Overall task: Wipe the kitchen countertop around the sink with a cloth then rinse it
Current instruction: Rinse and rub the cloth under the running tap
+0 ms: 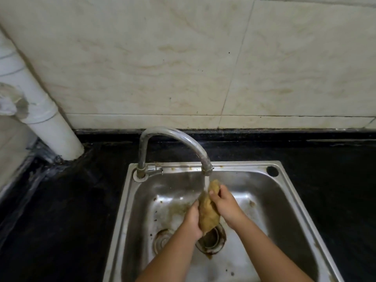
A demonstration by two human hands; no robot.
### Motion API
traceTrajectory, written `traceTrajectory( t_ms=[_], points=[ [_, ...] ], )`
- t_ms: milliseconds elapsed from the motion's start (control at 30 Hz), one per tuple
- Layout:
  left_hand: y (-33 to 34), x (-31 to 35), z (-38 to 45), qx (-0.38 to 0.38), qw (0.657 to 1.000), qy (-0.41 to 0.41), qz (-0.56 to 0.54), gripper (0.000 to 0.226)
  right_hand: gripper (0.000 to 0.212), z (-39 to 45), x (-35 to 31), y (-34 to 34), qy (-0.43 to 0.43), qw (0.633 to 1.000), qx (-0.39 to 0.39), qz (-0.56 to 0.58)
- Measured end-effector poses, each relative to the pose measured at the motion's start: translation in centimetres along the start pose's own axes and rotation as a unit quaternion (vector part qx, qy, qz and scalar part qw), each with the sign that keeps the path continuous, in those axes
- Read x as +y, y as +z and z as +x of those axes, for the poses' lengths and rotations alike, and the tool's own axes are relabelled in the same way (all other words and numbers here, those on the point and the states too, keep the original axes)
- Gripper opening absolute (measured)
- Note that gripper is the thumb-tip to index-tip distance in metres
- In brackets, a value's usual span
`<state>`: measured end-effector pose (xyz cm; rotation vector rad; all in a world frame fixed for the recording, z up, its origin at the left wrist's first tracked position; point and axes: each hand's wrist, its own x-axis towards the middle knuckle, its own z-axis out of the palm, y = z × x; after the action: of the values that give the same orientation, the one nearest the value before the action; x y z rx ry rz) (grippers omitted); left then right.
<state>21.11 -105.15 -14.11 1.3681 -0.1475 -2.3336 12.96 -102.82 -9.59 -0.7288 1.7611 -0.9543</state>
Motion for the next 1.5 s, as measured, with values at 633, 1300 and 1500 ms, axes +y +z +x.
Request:
traceTrajectory(
  t_ms=[633,1300,1500],
  points=[
    [2.0,1.4,-1.5,0.004,0.986,0.14,0.089,0.02,0.032,1.0,2.3,1.5,-0.105,0.981,0.113,-0.118],
    [3.2,2.5,0.4,0.103,0.944,0.252,0.186,0.021,0.03,-1.5,1.6,2.3,-0.175,0.969,0.114,-0.128],
    [3.1,1.3,-0.9,0.008,0.987,0.154,0.041,0.025,0.027,2.1,1.7,0.6,-0.031,0.987,0.122,-0.103]
  ],
)
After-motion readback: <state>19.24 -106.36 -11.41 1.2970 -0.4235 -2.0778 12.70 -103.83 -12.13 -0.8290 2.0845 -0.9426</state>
